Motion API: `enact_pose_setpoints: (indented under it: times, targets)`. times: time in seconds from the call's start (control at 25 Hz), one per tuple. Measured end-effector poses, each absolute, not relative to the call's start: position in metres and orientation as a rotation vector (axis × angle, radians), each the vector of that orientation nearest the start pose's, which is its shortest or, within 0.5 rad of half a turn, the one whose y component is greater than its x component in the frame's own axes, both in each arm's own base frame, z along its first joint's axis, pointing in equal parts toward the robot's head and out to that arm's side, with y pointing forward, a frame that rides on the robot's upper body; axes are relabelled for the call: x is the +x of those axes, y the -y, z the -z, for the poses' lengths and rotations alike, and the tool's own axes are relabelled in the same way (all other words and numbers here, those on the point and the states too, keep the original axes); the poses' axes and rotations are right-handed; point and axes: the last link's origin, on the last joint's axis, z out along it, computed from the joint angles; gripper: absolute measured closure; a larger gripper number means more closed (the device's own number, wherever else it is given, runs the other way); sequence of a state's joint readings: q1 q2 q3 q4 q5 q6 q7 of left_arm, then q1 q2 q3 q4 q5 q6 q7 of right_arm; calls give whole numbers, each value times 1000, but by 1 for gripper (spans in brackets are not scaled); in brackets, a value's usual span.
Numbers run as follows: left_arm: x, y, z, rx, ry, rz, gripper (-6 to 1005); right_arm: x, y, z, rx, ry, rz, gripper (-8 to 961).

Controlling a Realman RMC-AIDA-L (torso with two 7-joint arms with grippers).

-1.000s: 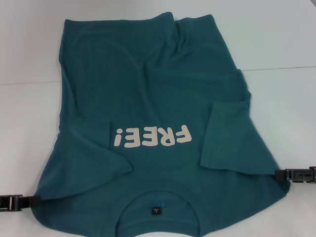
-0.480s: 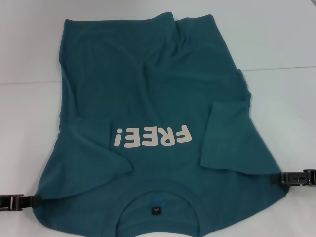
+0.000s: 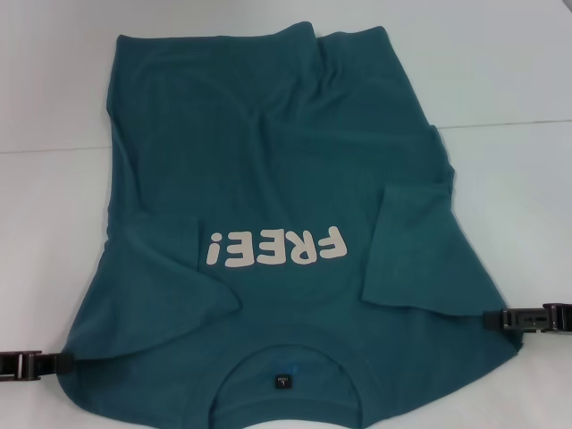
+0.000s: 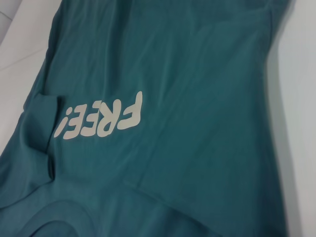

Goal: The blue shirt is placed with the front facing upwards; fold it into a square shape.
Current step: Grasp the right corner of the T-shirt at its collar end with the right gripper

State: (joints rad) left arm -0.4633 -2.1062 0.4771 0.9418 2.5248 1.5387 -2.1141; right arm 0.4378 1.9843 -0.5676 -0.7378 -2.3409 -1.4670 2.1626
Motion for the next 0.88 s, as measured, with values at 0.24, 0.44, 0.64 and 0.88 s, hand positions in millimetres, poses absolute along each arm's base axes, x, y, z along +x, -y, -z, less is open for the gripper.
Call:
enact_pose_setpoints:
  times: [0.24,0.44,0.64,0.88]
  targets:
    - [-337,-305,-44,-2267,1583,220,991,348,-312,-47,-2214,-1703,-352,37]
    - [-337,-305,-44,-2267,1583,220,991,341,-315,-43,-2246,-1694,-356,37]
    - [-337,-306,-44,-2266,1581,221,991,335,-317,-43,-2277,-1684,-366,38]
    - [-338,-308,-43,-2261,1580,218,992,335,-317,-45,-2277,-1683,-369,38]
